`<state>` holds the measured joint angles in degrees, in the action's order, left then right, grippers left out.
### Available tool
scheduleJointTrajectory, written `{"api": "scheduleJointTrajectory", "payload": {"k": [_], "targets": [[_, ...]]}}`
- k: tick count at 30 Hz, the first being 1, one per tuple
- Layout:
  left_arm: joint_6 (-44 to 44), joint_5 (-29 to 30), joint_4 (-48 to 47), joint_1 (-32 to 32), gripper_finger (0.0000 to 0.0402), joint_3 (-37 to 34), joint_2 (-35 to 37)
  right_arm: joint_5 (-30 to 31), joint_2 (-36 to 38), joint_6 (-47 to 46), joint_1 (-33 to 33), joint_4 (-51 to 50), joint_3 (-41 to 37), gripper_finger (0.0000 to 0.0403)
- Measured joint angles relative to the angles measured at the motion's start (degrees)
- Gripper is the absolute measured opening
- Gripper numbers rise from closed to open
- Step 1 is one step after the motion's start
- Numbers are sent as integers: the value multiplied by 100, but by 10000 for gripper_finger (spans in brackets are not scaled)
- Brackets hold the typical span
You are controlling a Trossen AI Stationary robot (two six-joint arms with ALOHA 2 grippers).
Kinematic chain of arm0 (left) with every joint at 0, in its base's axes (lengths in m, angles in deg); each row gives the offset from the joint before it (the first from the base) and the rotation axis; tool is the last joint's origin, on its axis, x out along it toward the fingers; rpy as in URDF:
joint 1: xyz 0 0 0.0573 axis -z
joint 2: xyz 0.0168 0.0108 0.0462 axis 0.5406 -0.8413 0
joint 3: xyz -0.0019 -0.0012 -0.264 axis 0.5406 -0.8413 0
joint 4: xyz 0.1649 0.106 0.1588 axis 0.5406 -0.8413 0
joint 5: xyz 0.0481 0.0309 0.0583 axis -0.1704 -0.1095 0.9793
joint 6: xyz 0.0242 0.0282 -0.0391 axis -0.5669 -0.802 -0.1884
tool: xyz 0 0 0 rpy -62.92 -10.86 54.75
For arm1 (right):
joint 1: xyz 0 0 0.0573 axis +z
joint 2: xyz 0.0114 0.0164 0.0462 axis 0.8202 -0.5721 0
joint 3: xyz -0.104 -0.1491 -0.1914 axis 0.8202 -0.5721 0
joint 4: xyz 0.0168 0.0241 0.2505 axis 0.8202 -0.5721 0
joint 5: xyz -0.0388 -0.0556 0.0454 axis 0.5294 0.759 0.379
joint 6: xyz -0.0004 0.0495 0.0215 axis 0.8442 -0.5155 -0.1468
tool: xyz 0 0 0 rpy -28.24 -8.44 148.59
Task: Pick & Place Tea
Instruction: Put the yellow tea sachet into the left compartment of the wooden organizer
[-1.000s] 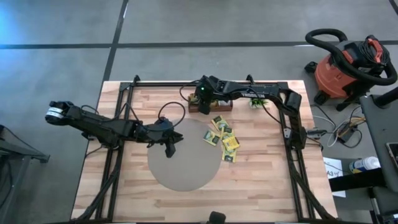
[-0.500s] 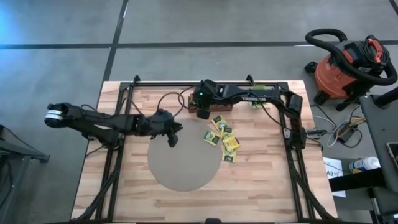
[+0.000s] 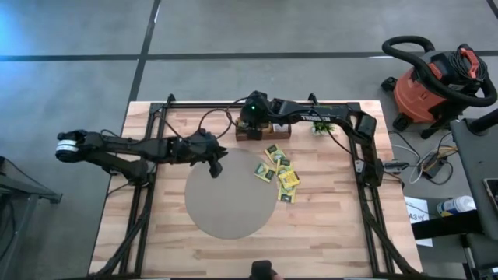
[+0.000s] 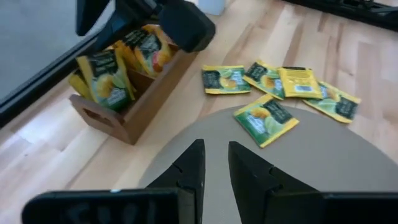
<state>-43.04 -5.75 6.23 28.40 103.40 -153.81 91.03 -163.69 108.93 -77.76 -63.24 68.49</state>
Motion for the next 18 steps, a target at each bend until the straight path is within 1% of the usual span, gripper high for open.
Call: {"api": "scheduleJointTrajectory", "payload": {"k": [5,8,10,18], "targets": [[-193,-265,0,-268,67,-2,0,-47,-137,-17,-44,-4,77,106],[-249,-506,-2,-437,67,-4,0,-249,-200,-38,-40,-25,147,107],[-291,-612,2,-534,67,-4,2,-269,-238,-44,-36,3,214,105],[-362,-739,-3,-666,67,-4,2,-269,-276,-44,-58,-14,291,90]]}}
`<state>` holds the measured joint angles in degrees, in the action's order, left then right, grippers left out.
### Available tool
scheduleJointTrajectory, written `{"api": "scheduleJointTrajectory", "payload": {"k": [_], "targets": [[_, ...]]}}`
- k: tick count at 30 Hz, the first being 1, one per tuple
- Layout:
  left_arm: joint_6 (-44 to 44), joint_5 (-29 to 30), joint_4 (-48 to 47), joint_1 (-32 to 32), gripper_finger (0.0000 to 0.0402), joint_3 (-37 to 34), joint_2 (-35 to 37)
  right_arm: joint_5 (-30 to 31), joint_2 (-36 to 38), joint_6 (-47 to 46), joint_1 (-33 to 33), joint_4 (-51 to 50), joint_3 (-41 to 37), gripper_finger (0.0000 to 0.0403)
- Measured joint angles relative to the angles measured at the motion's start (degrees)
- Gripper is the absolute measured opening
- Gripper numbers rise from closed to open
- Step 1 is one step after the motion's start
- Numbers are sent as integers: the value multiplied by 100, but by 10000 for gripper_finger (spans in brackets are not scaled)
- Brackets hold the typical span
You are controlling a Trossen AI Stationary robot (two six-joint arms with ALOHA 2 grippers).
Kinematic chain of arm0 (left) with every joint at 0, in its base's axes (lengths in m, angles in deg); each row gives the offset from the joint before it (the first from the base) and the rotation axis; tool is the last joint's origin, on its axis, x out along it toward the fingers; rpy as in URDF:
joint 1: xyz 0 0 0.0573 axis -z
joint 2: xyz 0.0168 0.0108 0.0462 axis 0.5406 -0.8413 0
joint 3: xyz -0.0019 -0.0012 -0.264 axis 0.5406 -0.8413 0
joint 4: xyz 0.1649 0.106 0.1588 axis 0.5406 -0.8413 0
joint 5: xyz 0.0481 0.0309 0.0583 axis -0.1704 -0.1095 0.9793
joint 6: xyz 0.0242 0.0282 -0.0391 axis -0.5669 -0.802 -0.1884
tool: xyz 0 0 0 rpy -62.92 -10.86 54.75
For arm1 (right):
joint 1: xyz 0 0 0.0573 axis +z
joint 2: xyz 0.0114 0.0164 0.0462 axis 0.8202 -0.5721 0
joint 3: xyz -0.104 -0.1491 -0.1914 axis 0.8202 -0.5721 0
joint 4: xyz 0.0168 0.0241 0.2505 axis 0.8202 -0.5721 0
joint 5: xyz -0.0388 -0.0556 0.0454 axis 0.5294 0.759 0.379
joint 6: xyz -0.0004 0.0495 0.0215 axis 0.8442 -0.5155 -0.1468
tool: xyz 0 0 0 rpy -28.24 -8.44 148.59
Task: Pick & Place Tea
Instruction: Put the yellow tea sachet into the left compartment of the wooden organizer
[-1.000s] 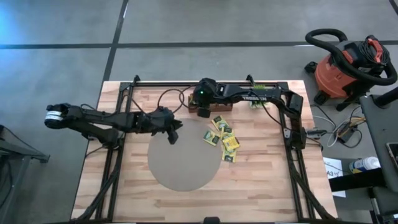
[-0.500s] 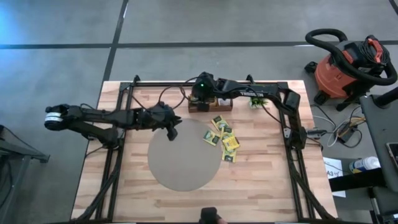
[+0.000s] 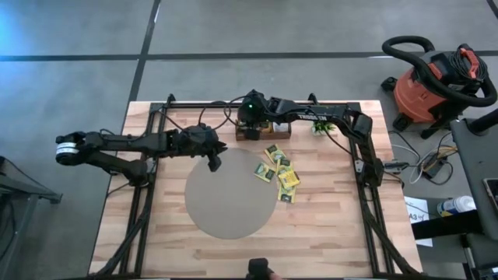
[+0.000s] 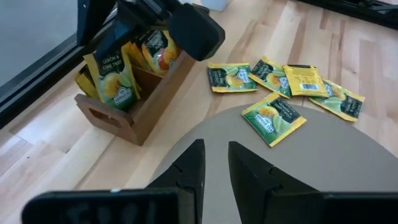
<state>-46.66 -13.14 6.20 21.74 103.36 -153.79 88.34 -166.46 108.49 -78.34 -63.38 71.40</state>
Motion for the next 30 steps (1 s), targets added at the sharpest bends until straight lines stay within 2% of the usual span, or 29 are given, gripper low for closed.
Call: {"api": "scheduleJointTrajectory", "payload": {"k": [16,30], "targets": [[-13,-7,-1,-17,67,0,0,-61,-160,0,-3,-18,-77,82],[-17,-54,1,-17,67,-1,2,-132,-160,-55,7,-179,322,63]]}}
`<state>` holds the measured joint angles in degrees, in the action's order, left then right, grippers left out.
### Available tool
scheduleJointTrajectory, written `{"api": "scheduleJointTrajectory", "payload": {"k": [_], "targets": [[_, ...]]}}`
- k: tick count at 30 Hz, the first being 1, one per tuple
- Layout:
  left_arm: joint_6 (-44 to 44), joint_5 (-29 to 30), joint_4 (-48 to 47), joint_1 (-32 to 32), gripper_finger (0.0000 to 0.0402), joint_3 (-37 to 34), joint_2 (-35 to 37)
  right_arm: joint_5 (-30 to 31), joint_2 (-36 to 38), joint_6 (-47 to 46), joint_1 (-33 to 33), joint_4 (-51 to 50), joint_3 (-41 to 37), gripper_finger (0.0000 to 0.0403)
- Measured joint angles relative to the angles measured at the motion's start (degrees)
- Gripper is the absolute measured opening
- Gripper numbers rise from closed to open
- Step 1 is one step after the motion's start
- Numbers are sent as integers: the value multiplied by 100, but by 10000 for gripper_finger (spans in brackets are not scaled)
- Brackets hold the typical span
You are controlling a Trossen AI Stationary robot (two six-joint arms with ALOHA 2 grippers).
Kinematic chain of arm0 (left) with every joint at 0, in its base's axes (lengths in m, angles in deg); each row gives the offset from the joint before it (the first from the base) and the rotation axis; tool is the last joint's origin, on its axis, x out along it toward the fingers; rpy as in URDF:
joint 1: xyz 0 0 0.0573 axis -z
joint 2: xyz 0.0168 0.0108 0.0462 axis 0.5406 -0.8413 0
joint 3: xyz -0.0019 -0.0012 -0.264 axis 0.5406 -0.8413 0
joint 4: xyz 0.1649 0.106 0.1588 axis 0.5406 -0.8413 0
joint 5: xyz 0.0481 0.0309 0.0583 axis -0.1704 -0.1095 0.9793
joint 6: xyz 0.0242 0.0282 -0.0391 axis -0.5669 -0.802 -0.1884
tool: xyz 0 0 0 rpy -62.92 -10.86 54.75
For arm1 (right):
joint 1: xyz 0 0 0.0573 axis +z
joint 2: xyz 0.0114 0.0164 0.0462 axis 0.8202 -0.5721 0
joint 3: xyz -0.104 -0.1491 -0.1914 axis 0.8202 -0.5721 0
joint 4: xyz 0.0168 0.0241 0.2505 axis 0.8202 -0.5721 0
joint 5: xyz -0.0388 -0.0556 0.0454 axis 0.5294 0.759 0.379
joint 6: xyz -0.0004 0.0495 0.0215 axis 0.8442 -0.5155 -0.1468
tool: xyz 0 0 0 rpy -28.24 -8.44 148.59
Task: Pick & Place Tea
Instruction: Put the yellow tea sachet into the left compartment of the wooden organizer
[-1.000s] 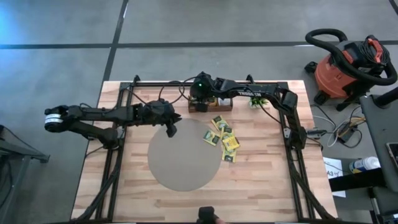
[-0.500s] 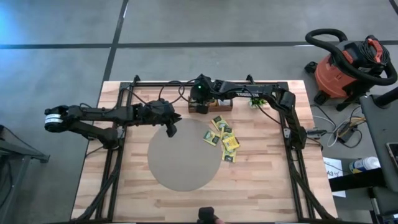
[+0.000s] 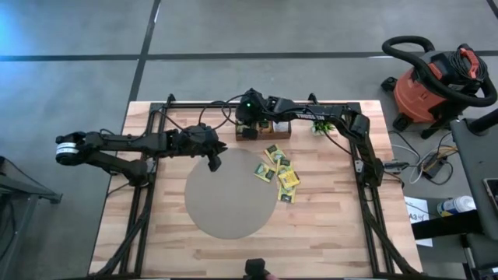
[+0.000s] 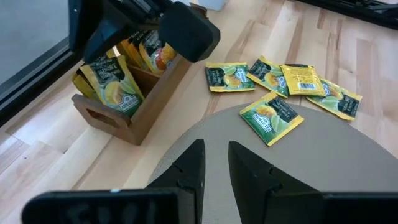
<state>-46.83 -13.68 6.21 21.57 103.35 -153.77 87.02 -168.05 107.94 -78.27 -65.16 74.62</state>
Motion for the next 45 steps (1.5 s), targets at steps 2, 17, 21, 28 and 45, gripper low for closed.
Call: {"api": "scheduleJointTrajectory", "payload": {"k": [2,17,21,28,45], "targets": [[-33,-116,0,-13,67,1,0,25,0,-195,5,-393,115,63],[-782,-1521,627,-1273,67,53,-631,136,9,-1005,-15,-1704,328,70],[-947,-1884,1011,-1786,67,220,-963,136,41,-1246,-18,-1966,368,90],[-1070,-2894,1180,-2375,67,1037,-2049,135,149,-949,-10,-2170,406,121],[-2072,-2251,244,-2389,67,1682,-2824,145,651,-807,-287,-2138,306,133]]}}
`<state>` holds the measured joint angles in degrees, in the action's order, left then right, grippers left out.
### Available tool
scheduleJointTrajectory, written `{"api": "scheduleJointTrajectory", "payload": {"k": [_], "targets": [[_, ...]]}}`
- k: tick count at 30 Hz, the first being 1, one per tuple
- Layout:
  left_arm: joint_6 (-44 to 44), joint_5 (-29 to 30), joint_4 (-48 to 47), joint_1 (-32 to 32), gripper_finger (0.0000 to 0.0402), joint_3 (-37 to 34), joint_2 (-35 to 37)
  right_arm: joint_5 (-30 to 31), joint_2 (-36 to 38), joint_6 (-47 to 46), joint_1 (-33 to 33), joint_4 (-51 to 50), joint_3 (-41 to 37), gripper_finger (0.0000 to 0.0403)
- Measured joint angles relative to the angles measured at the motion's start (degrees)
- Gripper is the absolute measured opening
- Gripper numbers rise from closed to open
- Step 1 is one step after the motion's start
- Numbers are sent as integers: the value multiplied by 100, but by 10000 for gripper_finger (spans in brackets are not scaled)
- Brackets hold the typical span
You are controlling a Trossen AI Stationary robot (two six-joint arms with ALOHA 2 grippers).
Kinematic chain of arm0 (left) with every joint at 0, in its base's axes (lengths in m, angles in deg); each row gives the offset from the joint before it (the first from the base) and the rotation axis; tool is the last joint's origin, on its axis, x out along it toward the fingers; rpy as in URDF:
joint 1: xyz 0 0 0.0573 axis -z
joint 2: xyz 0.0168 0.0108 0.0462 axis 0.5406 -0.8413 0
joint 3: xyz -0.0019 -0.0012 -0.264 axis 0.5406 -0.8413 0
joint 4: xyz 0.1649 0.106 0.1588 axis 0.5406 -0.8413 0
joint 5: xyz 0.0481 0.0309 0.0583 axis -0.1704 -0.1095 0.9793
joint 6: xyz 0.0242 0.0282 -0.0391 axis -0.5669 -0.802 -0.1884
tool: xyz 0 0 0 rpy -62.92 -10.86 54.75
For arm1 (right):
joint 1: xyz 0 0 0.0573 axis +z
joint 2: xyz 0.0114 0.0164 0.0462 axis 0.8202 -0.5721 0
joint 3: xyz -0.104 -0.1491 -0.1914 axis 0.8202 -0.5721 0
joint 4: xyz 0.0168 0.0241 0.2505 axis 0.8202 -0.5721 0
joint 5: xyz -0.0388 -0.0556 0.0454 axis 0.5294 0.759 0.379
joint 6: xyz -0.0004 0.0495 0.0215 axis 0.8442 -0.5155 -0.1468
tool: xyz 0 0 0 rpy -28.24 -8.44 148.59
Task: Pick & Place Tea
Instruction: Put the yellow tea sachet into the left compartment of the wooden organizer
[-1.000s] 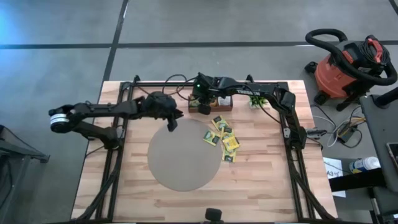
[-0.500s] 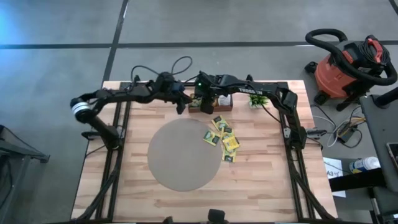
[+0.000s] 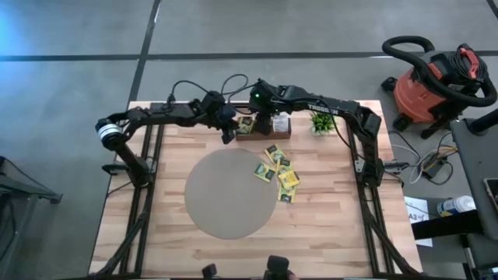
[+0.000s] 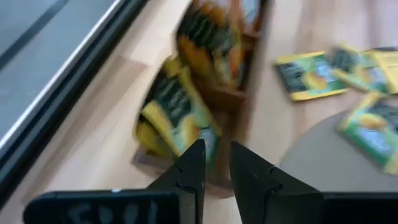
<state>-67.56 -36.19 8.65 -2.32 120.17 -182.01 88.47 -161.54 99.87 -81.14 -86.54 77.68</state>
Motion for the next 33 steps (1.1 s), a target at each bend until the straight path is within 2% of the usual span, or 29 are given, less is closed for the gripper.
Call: {"api": "scheduleJointTrajectory", "payload": {"k": [5,10,33], "targets": [[164,174,122,-14,67,0,-214,-7,-2,35,-16,98,-7,133],[217,710,173,-13,67,58,-268,-9,-7,106,-12,87,-7,140],[466,672,586,-35,67,158,-614,-9,-7,135,-21,36,-7,139]]}}
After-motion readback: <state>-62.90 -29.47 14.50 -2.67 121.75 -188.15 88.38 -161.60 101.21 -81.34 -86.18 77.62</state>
